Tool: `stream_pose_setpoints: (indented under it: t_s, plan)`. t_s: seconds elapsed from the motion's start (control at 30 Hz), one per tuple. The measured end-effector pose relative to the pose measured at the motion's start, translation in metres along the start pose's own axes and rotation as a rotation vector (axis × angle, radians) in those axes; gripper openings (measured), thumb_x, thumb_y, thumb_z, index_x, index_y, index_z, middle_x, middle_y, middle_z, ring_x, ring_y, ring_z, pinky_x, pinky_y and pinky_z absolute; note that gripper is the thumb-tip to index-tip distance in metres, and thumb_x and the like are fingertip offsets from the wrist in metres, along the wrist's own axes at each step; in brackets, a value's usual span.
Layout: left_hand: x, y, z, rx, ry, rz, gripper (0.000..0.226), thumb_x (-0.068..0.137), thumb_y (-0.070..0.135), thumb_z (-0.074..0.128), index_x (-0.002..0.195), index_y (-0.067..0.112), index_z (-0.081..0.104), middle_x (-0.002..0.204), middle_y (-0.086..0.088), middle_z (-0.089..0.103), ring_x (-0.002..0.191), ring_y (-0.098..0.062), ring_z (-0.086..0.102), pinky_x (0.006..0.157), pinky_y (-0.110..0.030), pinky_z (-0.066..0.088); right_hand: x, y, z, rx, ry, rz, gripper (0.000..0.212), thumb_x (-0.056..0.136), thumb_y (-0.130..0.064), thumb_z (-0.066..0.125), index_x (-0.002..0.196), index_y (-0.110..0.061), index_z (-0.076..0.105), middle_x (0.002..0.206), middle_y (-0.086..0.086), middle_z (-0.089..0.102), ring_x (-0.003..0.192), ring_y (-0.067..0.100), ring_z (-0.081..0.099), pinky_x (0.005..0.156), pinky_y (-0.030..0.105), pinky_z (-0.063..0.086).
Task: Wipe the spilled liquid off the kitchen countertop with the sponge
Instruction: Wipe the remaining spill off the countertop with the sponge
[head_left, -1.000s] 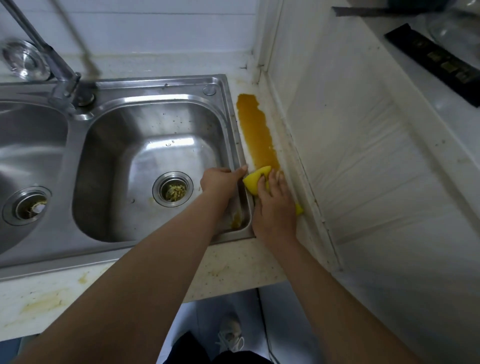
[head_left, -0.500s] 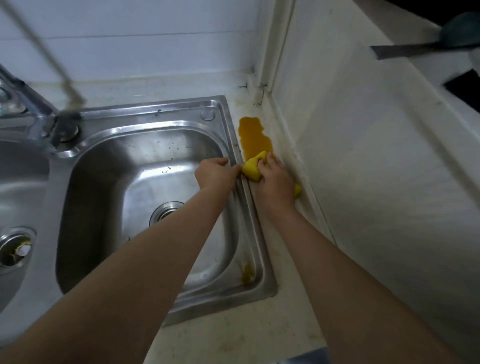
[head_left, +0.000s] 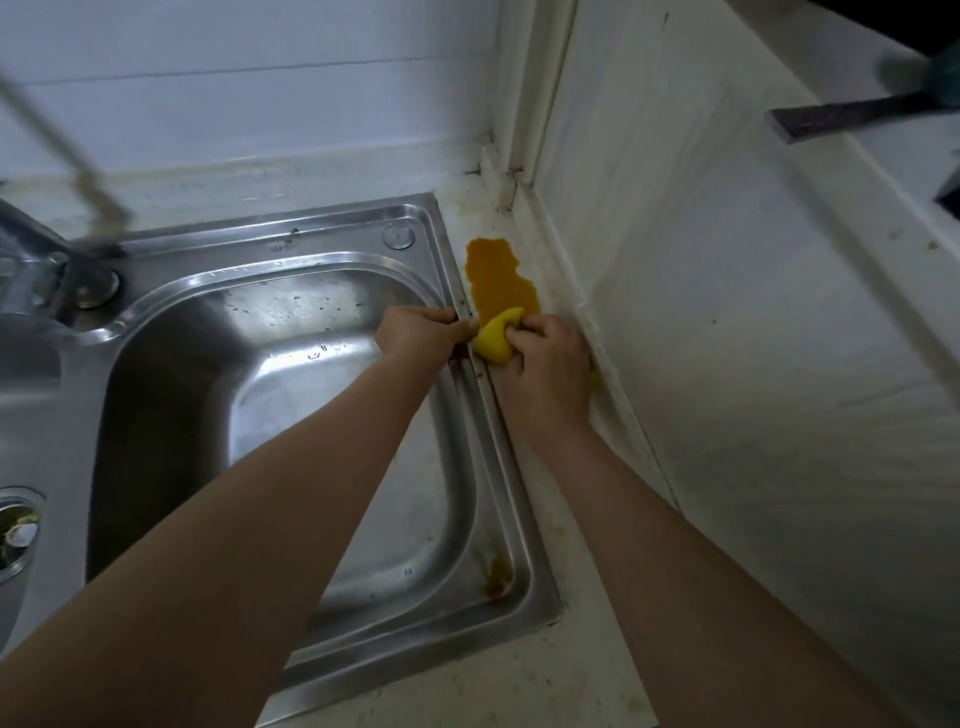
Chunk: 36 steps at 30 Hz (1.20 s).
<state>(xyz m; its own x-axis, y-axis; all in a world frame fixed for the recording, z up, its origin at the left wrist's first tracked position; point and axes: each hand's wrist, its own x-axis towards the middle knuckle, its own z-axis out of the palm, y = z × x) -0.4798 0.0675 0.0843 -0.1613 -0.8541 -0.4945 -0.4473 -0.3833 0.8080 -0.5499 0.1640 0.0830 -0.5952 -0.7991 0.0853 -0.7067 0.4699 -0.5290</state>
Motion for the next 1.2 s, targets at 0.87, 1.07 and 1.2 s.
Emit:
stream_pose_setpoints:
  t_s: [0.87,1.07,1.2]
  plan:
    - [-0.005,-0.009,0.002,-0.035,-0.051,0.06,0.05,0.08,0.019,0.075,0.125,0.003,0.059,0.125,-0.011,0.061,0.114,-0.022,0.059,0.101,-0.033,0.047,-0.094,0.019,-0.016,-0.148,0.055,-0.131,0.01,0.067,-0.01,0.044,0.071,-0.011,0.054,0.077,0.009,0.056,0.07,0.027,0.052,0.062,0.031,0.039]
    - [-0.008,-0.01,0.003,-0.003,-0.06,0.072,0.051,0.084,0.019,0.071,0.129,0.005,0.055,0.129,-0.01,0.059,0.117,-0.021,0.056,0.103,-0.033,0.045,-0.071,0.024,-0.021,-0.134,-0.033,-0.034,0.017,0.078,-0.004,0.054,0.091,-0.005,0.065,0.093,0.014,0.056,0.085,0.029,0.052,0.07,0.035,0.046]
    - [-0.007,-0.011,0.002,0.002,-0.068,0.067,0.05,0.084,0.019,0.071,0.129,0.005,0.056,0.129,-0.011,0.059,0.117,-0.022,0.056,0.103,-0.034,0.045,-0.123,0.029,-0.021,-0.102,0.05,-0.108,0.013,0.068,-0.019,0.042,0.069,-0.01,0.053,0.074,0.008,0.052,0.065,0.02,0.044,0.058,0.026,0.035]
